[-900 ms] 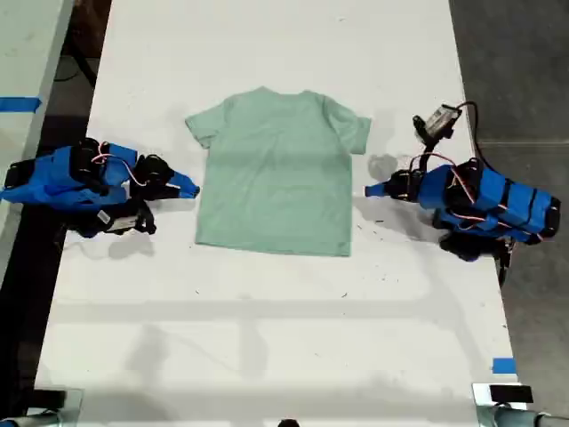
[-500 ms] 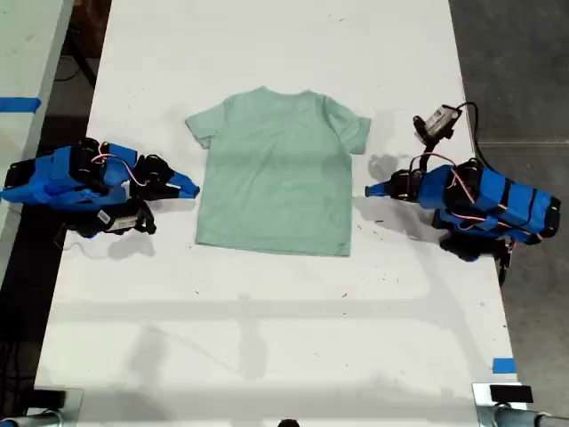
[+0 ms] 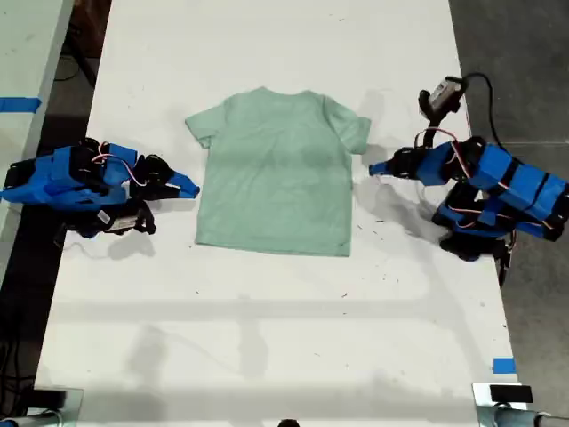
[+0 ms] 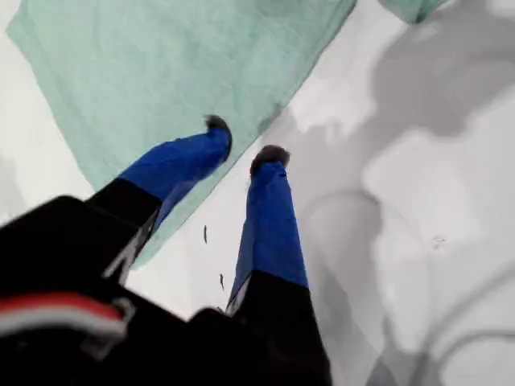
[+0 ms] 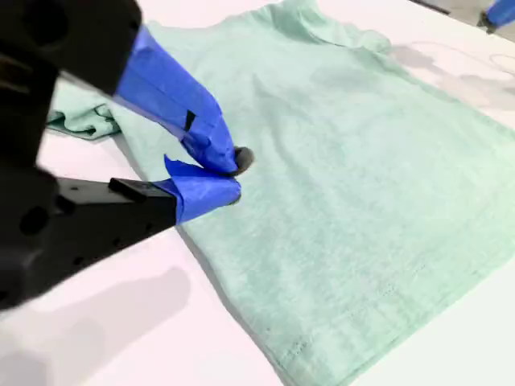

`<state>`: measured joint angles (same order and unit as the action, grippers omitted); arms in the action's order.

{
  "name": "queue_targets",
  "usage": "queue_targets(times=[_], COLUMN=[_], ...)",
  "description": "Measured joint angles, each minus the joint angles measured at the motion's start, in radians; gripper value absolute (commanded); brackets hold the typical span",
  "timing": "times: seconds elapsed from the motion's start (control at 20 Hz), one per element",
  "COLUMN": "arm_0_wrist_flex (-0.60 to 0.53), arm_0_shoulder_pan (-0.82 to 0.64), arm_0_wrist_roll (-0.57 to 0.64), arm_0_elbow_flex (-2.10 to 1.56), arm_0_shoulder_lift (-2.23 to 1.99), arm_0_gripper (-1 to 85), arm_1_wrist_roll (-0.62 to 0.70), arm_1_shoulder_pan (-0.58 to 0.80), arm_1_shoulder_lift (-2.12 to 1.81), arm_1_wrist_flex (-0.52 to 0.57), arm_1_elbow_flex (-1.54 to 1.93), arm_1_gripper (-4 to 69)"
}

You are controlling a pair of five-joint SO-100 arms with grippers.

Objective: Fold t shirt

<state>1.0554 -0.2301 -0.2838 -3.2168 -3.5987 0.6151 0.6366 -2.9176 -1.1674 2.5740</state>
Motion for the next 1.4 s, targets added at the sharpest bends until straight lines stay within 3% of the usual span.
queue_targets(times=[0.3,0.65,0.75,0.85,1.0,1.1,1.25,1.4], arm_0_wrist_flex=[0.0,0.0,0.0,0.0,0.0,0.0,0.0,0.0], arm_0_shoulder_pan=[0.0,0.0,0.0,0.0,0.0,0.0,0.0,0.0], arm_0_wrist_roll=[0.0,0.0,0.0,0.0,0.0,0.0,0.0,0.0], arm_0_elbow_flex=[0.0,0.0,0.0,0.0,0.0,0.0,0.0,0.0], arm_0_shoulder_lift=[0.0,0.0,0.0,0.0,0.0,0.0,0.0,0.0], arm_0_gripper=[0.0,0.0,0.0,0.0,0.0,0.0,0.0,0.0], arm_1_wrist_roll=[0.192,0.219,0.219,0.219,0.224,0.244,0.256,0.252], arm_1_shoulder_pan=[0.321,0.413,0.42,0.44,0.448,0.446,0.314,0.147], arm_1_shoulder_lift=[0.742,1.322,1.439,1.526,1.483,1.407,1.399,1.434], arm_1_wrist_flex=[-0.018,0.048,0.078,0.086,0.08,-0.005,-0.156,-0.133], arm_1_elbow_flex=[-0.578,-0.9,-0.946,-1.006,-1.017,-1.104,-1.405,-1.511], arm_1_gripper=[19.8,20.3,0.5,0.5,0.6,0.6,0.8,0.8])
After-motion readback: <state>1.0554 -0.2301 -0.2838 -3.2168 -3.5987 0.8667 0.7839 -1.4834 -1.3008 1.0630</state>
